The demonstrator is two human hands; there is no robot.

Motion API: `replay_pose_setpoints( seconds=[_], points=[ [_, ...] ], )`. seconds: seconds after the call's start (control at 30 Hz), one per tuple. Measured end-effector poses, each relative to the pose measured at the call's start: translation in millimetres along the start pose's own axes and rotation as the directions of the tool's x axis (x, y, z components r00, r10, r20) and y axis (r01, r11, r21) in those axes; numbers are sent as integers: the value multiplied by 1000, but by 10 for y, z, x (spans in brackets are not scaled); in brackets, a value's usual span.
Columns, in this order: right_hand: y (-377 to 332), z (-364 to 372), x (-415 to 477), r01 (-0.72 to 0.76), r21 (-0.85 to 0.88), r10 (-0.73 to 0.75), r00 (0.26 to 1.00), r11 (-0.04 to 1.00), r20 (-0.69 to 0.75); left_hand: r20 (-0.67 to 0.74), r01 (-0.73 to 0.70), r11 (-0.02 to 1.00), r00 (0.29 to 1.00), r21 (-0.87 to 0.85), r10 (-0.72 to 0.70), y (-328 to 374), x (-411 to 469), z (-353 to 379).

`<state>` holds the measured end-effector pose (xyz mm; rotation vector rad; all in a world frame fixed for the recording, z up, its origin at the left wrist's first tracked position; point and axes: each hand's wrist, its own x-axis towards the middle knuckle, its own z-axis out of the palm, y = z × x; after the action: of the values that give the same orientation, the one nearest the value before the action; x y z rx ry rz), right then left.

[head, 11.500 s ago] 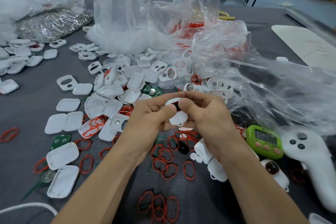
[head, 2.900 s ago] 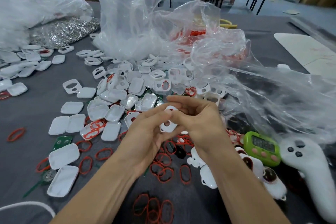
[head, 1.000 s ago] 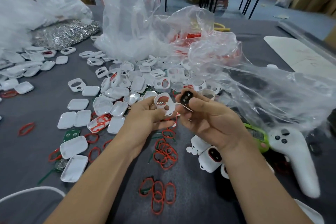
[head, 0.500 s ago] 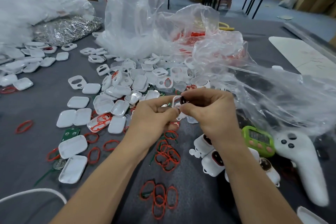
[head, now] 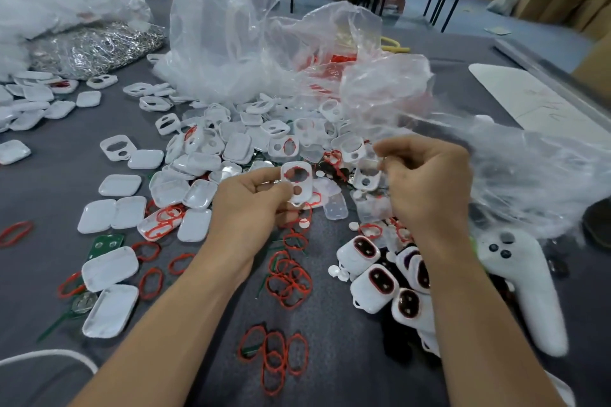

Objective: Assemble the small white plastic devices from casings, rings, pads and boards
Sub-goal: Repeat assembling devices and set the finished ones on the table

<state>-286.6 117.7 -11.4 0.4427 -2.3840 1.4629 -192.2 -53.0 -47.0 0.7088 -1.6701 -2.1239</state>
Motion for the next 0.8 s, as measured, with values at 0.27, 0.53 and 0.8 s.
replay_pose_setpoints(
  seconds=[0.27,0.53,0.8],
  points=[
    [-90,-320,147,18,-257,-72,977,966,-200,-30,26,1000,999,-5,-26,-8,56,-28],
    [120,-513,1141,-133,-769,237,971,626,26,-7,-5,999,1000,36,5,-21,31,2],
    [189,-495,1256,251,-883,570,687,396,450,-6,-29,998,1000,57,29,-14,31,-29]
  ],
)
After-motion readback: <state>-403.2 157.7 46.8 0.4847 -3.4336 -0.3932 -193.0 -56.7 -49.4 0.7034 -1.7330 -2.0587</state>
